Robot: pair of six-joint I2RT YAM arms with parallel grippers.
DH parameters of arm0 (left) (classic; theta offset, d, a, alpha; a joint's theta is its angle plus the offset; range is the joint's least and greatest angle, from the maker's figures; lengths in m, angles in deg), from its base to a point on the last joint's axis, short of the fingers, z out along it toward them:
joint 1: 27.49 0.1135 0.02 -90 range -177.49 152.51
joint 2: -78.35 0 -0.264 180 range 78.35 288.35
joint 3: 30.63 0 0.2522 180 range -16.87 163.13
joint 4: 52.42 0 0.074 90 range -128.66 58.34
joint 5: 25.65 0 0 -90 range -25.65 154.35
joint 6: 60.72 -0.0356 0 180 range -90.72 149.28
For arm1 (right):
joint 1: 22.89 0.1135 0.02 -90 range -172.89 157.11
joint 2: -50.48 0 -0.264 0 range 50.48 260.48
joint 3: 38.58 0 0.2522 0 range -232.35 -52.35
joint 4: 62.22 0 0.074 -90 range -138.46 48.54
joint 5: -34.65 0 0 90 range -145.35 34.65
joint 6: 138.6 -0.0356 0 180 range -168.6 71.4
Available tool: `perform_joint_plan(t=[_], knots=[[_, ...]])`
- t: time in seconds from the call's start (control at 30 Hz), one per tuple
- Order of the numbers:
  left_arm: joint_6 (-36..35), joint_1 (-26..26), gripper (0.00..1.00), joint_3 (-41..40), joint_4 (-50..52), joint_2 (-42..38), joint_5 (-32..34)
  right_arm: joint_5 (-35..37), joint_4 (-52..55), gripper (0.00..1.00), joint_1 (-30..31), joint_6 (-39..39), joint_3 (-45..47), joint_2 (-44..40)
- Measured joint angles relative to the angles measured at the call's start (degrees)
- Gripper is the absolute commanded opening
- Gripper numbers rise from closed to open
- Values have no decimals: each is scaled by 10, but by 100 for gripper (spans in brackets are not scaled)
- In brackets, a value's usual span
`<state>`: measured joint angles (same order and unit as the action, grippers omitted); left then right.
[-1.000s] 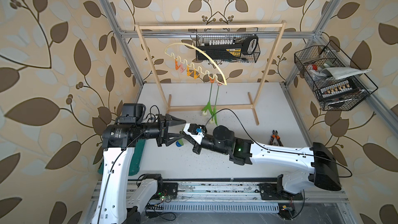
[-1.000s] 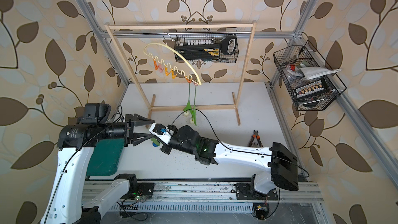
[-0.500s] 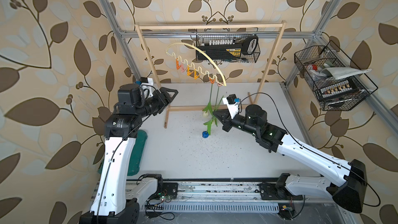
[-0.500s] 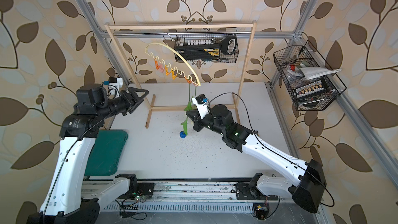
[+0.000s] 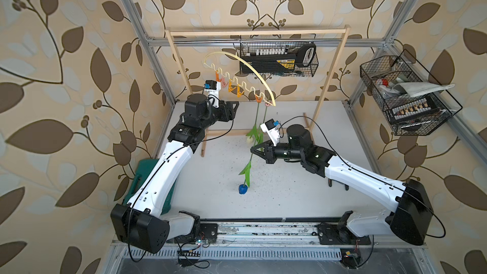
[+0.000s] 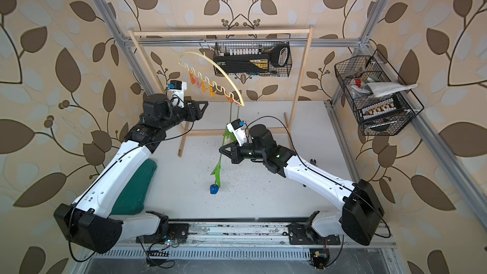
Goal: Dry the flowers on a clothes hanger
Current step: Open the clamp at the hanger.
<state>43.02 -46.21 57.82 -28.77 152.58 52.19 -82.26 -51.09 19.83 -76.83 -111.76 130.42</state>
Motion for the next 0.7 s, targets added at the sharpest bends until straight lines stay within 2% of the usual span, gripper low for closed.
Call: perform_joint_plan(t=[0.27, 0.7], knots=[[-76, -12, 70, 0, -69, 60, 16, -38, -21, 0, -29, -16, -4, 15], [-121, -13, 70, 57, -97, 138, 16, -84, -30, 0, -57, -20, -13, 15]])
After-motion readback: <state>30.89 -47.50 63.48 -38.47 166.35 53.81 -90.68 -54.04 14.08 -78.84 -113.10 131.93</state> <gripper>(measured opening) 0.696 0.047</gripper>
